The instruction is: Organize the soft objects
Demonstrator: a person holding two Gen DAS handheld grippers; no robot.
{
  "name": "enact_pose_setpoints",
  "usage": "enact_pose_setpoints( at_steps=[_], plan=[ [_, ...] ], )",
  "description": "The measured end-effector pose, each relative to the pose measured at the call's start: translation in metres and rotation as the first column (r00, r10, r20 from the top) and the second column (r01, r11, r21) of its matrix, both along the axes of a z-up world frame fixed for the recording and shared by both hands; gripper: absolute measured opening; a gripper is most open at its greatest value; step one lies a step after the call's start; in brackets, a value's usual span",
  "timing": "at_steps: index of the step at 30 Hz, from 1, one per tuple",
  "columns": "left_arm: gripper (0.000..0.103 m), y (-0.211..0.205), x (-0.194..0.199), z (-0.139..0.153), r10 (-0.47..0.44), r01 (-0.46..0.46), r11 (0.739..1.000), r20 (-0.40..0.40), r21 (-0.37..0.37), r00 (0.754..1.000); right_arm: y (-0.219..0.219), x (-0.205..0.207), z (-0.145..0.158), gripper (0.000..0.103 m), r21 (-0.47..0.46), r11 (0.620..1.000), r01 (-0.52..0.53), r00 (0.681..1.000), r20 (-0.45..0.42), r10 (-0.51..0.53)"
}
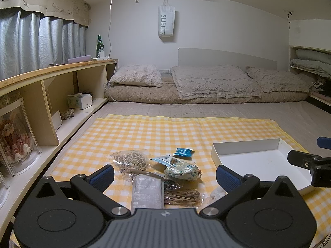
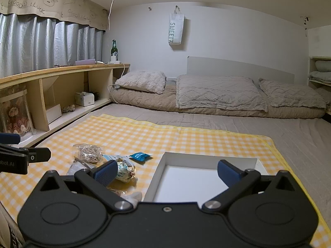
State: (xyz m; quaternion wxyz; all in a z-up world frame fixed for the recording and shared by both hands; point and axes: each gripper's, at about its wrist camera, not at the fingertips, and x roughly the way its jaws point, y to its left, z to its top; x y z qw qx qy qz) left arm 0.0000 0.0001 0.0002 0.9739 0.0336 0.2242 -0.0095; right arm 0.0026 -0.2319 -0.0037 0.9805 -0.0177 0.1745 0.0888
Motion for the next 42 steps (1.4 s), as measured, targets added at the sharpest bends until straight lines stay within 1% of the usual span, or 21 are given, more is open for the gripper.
enact_pose_setpoints(
  at_steps=[42],
  plan=[
    [0.103, 0.0, -0.0003, 0.0009, 0.003, -0.003, 1.0, 0.004, -0.002, 1.0, 0.0023, 0.0004, -0.0015, 0.103, -0.004, 1.0, -0.003, 1.0, -0.003, 0.003]
  ],
)
